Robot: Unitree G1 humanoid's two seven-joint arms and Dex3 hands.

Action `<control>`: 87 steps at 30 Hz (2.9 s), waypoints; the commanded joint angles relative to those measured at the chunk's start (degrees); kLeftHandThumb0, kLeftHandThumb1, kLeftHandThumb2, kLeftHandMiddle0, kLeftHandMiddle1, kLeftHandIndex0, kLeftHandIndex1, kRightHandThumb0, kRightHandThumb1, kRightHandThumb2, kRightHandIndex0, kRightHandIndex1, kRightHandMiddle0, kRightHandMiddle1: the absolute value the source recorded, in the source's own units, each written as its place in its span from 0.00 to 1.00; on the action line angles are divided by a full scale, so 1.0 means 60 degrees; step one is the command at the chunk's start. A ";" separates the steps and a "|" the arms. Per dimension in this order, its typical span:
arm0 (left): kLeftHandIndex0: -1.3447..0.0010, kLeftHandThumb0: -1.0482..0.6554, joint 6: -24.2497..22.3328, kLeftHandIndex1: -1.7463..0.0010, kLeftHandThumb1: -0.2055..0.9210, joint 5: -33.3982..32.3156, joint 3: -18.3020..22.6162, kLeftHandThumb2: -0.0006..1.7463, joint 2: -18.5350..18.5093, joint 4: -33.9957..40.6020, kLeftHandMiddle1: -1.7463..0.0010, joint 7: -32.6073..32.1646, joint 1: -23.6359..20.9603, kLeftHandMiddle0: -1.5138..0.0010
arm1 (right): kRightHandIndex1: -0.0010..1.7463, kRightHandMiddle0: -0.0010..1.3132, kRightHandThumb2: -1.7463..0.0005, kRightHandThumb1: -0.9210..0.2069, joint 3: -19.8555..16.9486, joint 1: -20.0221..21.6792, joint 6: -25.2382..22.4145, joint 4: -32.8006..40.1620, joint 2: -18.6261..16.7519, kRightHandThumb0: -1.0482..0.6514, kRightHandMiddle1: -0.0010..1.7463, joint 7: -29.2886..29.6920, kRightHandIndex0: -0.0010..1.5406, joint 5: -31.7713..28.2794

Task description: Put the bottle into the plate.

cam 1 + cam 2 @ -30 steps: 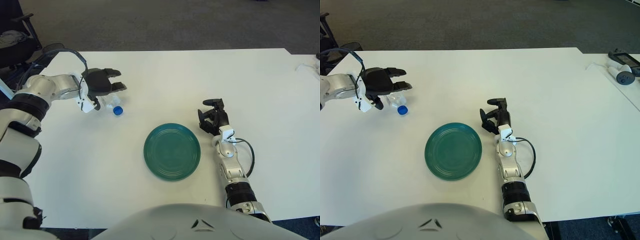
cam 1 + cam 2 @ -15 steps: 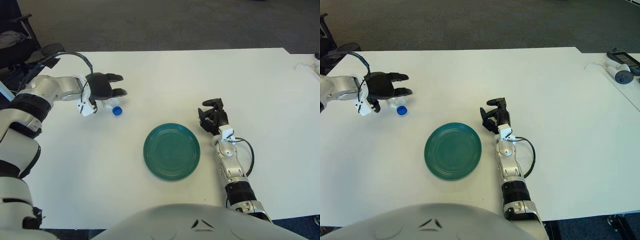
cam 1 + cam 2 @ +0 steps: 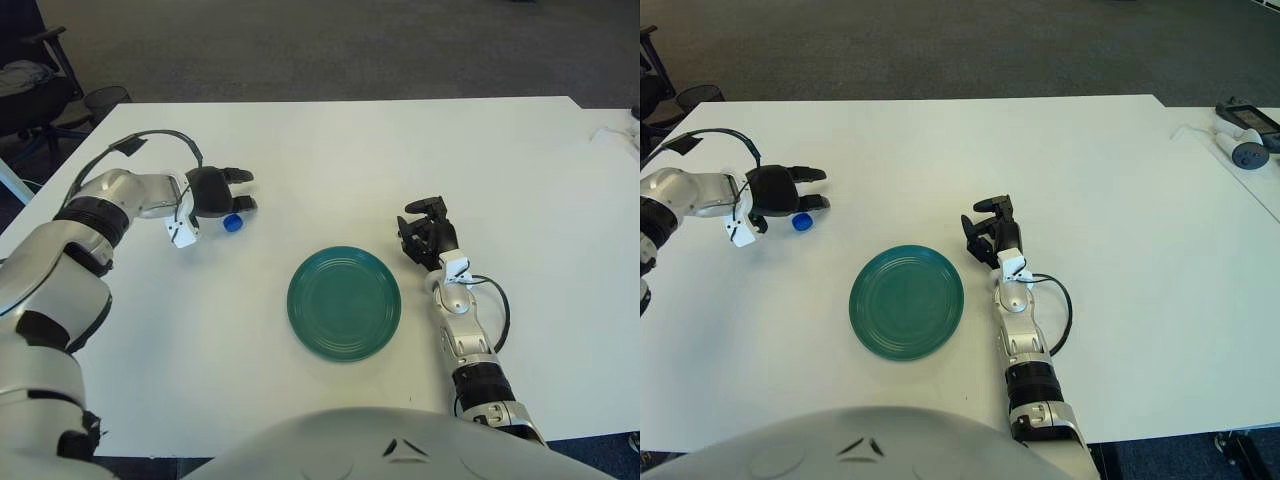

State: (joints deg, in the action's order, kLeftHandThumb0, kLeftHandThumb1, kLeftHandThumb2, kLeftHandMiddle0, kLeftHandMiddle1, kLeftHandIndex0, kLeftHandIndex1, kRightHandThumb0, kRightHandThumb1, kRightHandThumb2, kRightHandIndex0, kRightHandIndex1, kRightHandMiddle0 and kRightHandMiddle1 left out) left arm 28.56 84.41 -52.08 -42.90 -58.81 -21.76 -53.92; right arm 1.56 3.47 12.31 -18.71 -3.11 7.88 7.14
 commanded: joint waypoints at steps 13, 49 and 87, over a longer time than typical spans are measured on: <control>1.00 0.35 -0.0964 0.61 0.49 0.0185 -0.1373 0.52 0.1063 -0.2275 0.98 -0.1825 -0.0710 0.85 | 0.86 0.05 0.73 0.00 -0.0040 -0.0564 -0.0626 -0.0296 0.0066 0.61 1.00 -0.0007 0.23 -0.0054; 1.00 0.21 -0.0863 0.48 0.68 -0.1577 -0.1013 0.36 0.0907 -0.2580 0.96 -0.1852 -0.0711 0.76 | 0.84 0.08 0.72 0.02 -0.0040 -0.0521 -0.0456 -0.0549 0.0100 0.61 1.00 -0.0110 0.24 -0.0120; 1.00 0.19 0.0829 0.58 0.79 -0.2606 0.0164 0.29 -0.1046 -0.0365 0.93 -0.1361 -0.0629 0.74 | 0.85 0.08 0.72 0.02 -0.0006 -0.0616 -0.0734 -0.0357 0.0087 0.61 1.00 -0.0227 0.24 -0.0132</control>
State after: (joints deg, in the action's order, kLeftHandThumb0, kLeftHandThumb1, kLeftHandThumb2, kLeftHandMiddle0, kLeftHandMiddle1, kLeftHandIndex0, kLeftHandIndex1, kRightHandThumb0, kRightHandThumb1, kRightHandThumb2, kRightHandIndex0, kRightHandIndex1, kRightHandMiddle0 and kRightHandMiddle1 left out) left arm 33.50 68.50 -51.86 -47.06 -61.27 -31.12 -58.02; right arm 1.60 2.89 12.22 -18.26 -2.69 7.11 6.93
